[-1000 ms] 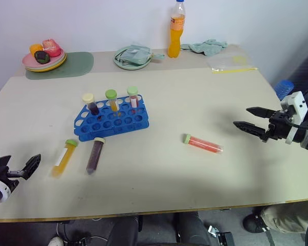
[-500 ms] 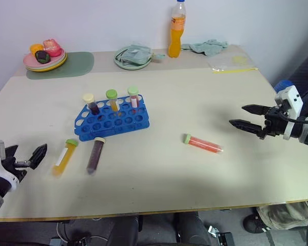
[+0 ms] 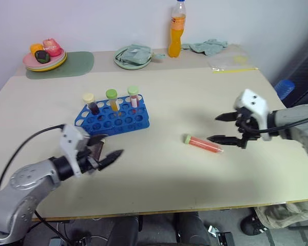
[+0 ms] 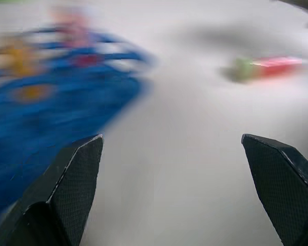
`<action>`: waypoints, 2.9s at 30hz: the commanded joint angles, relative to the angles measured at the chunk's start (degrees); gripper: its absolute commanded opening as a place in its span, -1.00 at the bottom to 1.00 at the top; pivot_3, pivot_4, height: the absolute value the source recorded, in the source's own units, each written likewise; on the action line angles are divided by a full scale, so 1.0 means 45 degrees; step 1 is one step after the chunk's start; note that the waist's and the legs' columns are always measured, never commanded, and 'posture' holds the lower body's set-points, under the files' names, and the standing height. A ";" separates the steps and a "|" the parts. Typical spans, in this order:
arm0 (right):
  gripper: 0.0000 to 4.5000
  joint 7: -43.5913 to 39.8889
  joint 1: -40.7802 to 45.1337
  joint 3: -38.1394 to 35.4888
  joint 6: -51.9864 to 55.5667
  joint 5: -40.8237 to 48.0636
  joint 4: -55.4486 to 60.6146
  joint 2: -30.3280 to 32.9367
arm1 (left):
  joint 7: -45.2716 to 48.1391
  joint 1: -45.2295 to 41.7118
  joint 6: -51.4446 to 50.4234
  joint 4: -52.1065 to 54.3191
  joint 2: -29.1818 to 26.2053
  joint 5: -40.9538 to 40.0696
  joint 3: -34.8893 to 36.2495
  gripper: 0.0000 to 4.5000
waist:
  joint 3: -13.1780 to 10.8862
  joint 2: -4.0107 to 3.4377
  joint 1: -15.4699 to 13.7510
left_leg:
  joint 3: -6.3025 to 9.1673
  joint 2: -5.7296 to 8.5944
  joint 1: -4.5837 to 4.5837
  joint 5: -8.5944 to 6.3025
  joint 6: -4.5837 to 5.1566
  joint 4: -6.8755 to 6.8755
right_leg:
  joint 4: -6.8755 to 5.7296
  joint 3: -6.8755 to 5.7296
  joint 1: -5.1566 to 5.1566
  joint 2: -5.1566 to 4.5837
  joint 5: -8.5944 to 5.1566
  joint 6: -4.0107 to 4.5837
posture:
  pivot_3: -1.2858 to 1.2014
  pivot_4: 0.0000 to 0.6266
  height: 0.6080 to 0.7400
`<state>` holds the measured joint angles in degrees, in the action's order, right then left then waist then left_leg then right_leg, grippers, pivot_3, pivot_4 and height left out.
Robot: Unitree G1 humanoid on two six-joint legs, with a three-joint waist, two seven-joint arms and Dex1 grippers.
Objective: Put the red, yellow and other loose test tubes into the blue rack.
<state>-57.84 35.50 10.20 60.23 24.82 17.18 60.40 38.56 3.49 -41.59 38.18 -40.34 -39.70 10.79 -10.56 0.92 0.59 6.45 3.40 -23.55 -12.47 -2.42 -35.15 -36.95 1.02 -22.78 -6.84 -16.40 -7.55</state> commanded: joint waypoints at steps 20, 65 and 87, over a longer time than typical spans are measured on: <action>0.43 -0.0816 0.5574 0.7271 0.2407 -0.2572 -0.3793 -0.2372 | 0.0885 -0.0545 0.1661 0.1046 0.0463 0.1828 -0.4359 1.00 | -0.0005 -0.0007 0.0052 | 0.0007 0.0016 -0.0020 -0.0001 0.0002 0.0003 | -0.0013 -0.0006 -0.0033 0.0004 0.0022 -0.0041 | 0.03 -0.52 1.00; -0.68 0.7034 0.1150 -0.0261 -1.7231 -0.3900 -1.1142 -1.5398 | -0.1888 0.1431 0.5743 -0.2535 0.2808 0.3477 0.0940 1.00 | 0.0000 -0.0011 0.0243 | 0.0032 0.0017 0.0015 0.0022 -0.0040 0.0031 | -0.0079 0.0031 -0.0073 0.0044 0.0039 -0.0021 | 0.03 -0.52 1.00; -0.68 0.6506 0.1169 0.0016 -1.7349 -0.4073 -1.1938 -1.5515 | -0.1920 0.1197 0.5663 -0.2463 0.2927 0.3511 0.0344 1.00 | 0.0001 -0.0013 0.0431 | 0.0037 0.0012 0.0015 0.0022 -0.0040 0.0036 | -0.0090 0.0034 -0.0077 0.0056 0.0038 -0.0020 | 0.03 -0.52 1.00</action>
<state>-28.55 39.87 9.97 -17.46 6.91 -36.50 -7.34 29.87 9.19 -16.83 24.90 -27.11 -23.90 12.19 -10.56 0.86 2.53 6.62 3.46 -23.49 -12.37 -2.60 -34.98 -37.36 1.18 -23.13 -6.59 -16.23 -7.63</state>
